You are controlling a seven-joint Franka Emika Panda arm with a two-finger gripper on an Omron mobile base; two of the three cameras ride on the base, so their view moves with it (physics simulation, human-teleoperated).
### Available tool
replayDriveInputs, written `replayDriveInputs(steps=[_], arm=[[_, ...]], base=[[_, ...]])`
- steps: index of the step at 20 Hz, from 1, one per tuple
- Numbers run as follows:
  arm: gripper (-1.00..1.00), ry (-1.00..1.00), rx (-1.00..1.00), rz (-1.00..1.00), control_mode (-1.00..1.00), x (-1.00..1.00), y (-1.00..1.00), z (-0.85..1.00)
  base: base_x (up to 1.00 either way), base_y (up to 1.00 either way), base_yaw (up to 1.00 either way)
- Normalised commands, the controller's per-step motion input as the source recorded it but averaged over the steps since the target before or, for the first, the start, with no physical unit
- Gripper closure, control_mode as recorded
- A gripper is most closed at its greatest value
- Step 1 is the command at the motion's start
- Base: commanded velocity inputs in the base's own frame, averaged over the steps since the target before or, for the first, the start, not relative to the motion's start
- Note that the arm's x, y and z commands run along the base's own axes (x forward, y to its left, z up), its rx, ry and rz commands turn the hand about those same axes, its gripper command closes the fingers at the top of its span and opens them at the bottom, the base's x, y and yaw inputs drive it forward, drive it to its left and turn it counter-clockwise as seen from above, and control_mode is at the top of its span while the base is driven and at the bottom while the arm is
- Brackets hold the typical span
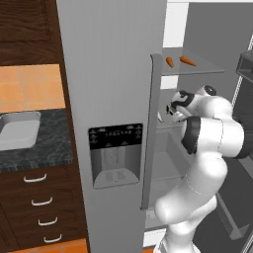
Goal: Place one carrot and one fish in each tupperware on the nearby counter, to pack two identical lunches.
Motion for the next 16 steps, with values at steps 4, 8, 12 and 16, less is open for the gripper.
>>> replayDriveInputs(steps=[4,8,12,16], arm=[[-1.00,0.00,0.00,0.05,-1.00,0.65,-0.17,-0.18],[-1.00,0.00,0.00,0.07,-1.00,0.68,0.00,-0.47],[-1.00,0.01,0.00,0.09,-1.00,0.60,-0.13,-0.54],[1.00,0.05,-0.01,0.10,-1.00,0.46,-0.11,-0.58]], base=[[0.00,0.00,0.00],[0.00,0.00,0.00],[0.00,0.00,0.00],[0.00,0.00,0.00]])
